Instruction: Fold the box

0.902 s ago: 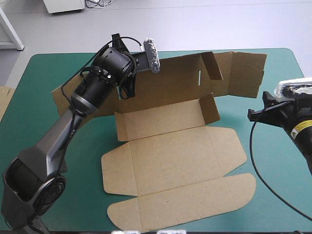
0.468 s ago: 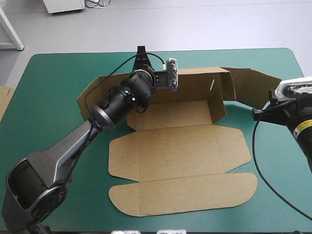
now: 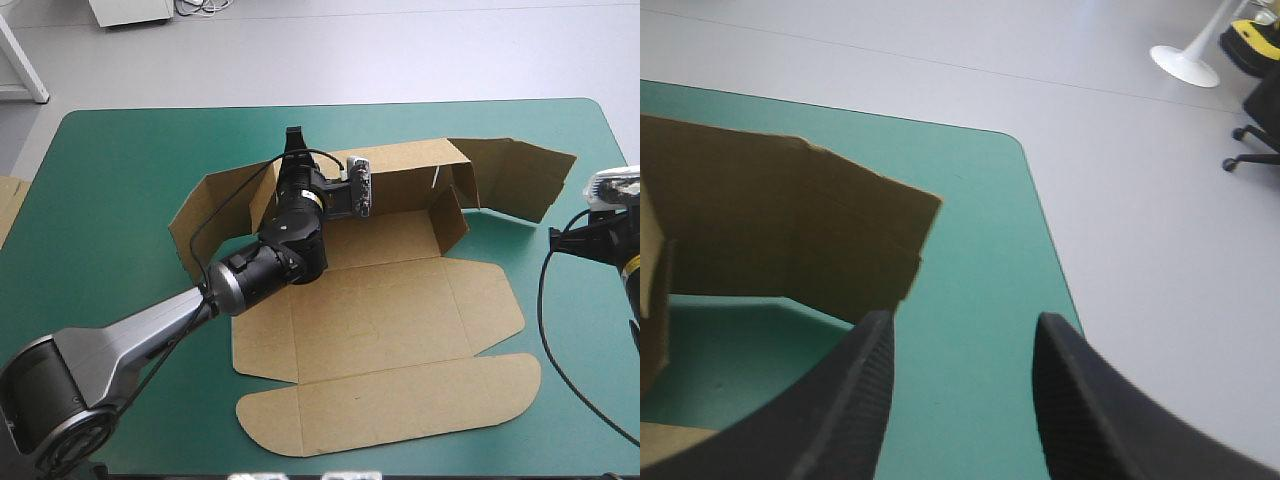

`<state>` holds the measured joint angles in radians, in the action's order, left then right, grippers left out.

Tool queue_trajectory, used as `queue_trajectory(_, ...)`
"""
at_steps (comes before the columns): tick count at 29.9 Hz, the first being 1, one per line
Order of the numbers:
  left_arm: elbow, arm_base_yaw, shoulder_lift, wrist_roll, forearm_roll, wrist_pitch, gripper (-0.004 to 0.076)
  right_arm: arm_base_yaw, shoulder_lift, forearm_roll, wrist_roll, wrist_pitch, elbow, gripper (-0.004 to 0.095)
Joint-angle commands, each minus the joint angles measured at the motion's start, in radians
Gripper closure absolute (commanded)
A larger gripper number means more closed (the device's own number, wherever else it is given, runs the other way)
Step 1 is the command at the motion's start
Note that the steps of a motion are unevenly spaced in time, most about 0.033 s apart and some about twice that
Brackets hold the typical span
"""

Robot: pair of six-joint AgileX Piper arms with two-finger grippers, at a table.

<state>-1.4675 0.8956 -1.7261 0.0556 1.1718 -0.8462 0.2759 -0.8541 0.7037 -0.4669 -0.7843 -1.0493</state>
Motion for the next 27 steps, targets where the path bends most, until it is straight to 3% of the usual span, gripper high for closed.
queue_trajectory(1, 0.032, 0.007, 0.054, -0.218, 0.22, 0.018, 0.0734, -0.004, 0.006, 0.147, -0.066, 0.001, -0.033, 0.0496)
queue_trajectory(5, 0.074, 0.007, 0.054, -0.328, 0.302, 0.051, 0.0734, -0.004, 0.006, 0.246, -0.149, -0.004, -0.033, 0.05)
queue_trajectory(10, 0.088, 0.007, 0.054, -0.362, 0.3, 0.098, 0.0734, -0.028, 0.001, 0.316, -0.243, 0.035, -0.033, 0.0591)
queue_trajectory(14, 0.088, 0.005, 0.054, -0.362, 0.3, 0.103, 0.0734, -0.14, -0.041, 0.253, -0.251, 0.11, -0.05, 0.0592)
queue_trajectory(17, 0.088, 0.003, 0.054, -0.362, 0.3, 0.103, 0.0734, -0.27, -0.096, 0.088, -0.144, 0.194, -0.087, 0.0592)
queue_trajectory(21, 0.088, 0.003, 0.054, -0.362, 0.296, 0.109, 0.0734, -0.442, -0.203, -0.304, 0.172, 0.272, -0.167, 0.0602)
queue_trajectory(24, 0.088, 0.003, 0.054, -0.362, 0.295, 0.113, 0.0734, -0.529, -0.297, -0.623, 0.397, 0.258, -0.238, 0.0668)
queue_trajectory(27, 0.088, 0.003, 0.054, -0.362, 0.295, 0.115, 0.0734, -0.576, -0.371, -0.835, 0.561, 0.258, -0.311, 0.0791)
